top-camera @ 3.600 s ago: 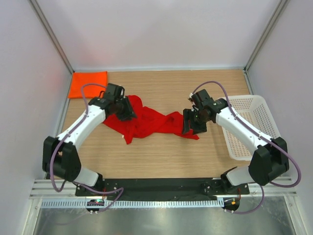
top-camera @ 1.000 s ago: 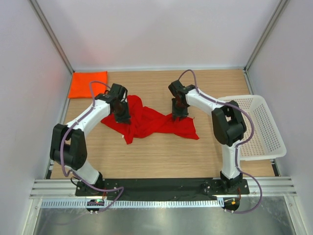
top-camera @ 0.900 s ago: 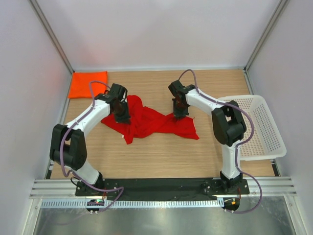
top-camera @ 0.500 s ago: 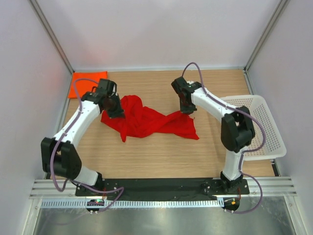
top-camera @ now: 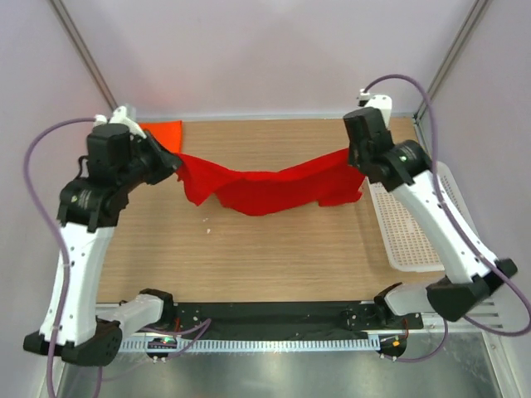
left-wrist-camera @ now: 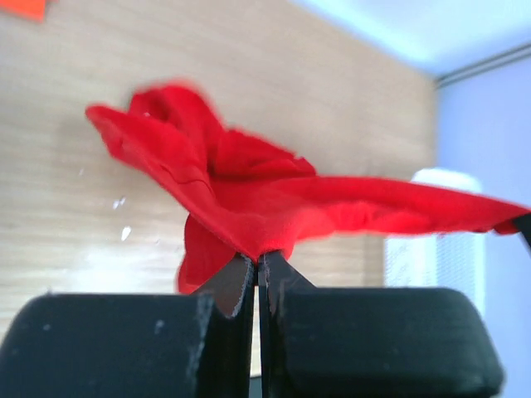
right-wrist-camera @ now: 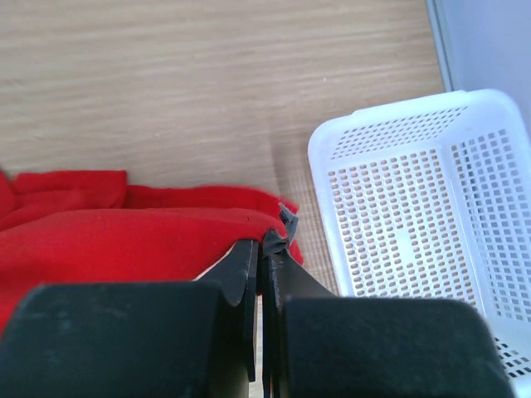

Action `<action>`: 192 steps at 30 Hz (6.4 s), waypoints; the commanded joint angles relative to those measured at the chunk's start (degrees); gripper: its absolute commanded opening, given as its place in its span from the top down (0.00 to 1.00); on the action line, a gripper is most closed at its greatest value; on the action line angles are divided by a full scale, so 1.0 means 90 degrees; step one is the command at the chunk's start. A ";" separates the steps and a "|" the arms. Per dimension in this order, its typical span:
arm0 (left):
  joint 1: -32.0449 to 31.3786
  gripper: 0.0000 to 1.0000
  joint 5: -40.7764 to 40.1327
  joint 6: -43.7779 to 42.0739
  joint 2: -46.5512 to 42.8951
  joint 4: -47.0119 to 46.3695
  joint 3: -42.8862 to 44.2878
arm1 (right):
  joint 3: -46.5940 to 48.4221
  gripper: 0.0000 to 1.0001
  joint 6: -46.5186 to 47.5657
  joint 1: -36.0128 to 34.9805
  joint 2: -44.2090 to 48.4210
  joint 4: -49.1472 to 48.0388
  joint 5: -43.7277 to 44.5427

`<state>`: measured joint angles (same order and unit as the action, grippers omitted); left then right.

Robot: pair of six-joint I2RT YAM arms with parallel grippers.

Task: Fold and stack the t-shirts
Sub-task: Flatten the tshirt out, then fold the tshirt

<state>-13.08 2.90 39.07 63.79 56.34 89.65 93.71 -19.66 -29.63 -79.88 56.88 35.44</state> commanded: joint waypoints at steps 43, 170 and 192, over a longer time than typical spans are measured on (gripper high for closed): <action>0.0028 1.00 -0.0204 0.0004 -0.1023 -0.1583 0.4053 | 0.2975 0.99 0.0896 -0.0038 0.2117 0.0652 -0.3848; 0.1112 0.59 0.0841 0.1255 0.1868 -0.1972 -0.2948 | -0.0783 0.63 0.1228 0.2462 -0.3245 -0.2121 -0.4045; 0.2039 0.56 0.0907 -0.0582 0.4806 -0.2235 -0.0195 | 0.2049 0.42 -0.0070 0.2472 -0.5109 -0.1955 -0.3860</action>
<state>4.75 7.79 35.14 105.45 38.39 85.41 110.78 -15.90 -7.33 -125.86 40.47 1.76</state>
